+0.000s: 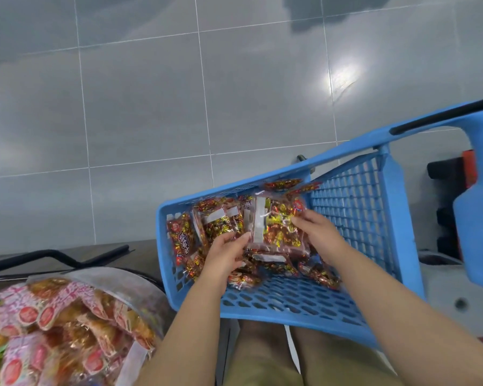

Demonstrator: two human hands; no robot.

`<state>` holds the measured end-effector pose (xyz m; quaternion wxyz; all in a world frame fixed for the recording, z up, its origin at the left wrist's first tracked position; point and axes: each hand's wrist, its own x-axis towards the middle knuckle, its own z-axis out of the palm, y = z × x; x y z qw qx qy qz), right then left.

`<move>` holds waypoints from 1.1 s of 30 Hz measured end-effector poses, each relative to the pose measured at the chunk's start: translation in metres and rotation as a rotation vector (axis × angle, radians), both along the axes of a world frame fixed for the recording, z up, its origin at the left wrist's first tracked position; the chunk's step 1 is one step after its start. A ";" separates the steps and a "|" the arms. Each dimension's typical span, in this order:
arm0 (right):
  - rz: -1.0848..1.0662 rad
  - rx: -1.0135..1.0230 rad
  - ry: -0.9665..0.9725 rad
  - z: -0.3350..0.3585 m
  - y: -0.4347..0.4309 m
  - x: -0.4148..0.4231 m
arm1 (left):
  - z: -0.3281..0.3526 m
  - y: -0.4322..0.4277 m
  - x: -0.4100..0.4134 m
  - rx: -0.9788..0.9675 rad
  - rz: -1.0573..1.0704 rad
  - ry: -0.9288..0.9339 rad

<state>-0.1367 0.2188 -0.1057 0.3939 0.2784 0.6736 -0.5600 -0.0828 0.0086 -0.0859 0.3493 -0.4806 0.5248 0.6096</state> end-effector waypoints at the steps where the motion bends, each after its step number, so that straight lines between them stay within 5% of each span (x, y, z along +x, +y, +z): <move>1: 0.047 -0.070 -0.047 0.006 0.004 0.000 | 0.002 0.004 -0.003 0.051 -0.011 0.021; 4: 0.327 -0.175 -0.186 0.014 0.002 0.003 | 0.002 0.014 -0.008 0.190 0.009 0.014; 7: 0.362 -0.153 -0.154 0.009 -0.005 -0.002 | -0.006 0.015 -0.004 0.177 0.109 -0.005; 10: 0.193 0.232 0.224 -0.007 -0.004 -0.022 | -0.019 0.009 0.003 0.066 0.181 -0.011; 12: 0.423 0.618 0.527 -0.025 0.003 -0.039 | -0.026 0.005 0.011 0.019 0.209 -0.031; 15: 0.929 0.773 0.489 -0.044 0.003 -0.059 | -0.032 0.001 0.023 0.004 0.266 -0.036; 17: 1.069 0.816 0.436 -0.053 0.004 -0.067 | -0.035 -0.001 0.029 0.006 0.299 -0.049; 20: 1.005 0.725 0.462 -0.047 0.009 -0.074 | -0.036 -0.002 0.033 -0.009 0.330 -0.065; 24: 0.664 0.486 0.508 -0.009 0.014 -0.063 | -0.037 -0.004 0.032 -0.001 0.382 -0.031; 27: 0.472 0.319 0.390 0.020 0.011 -0.047 | -0.036 -0.005 0.026 -0.003 0.321 0.032; 33: 0.527 0.292 0.415 0.051 0.003 -0.042 | -0.030 -0.003 0.012 0.019 0.177 0.133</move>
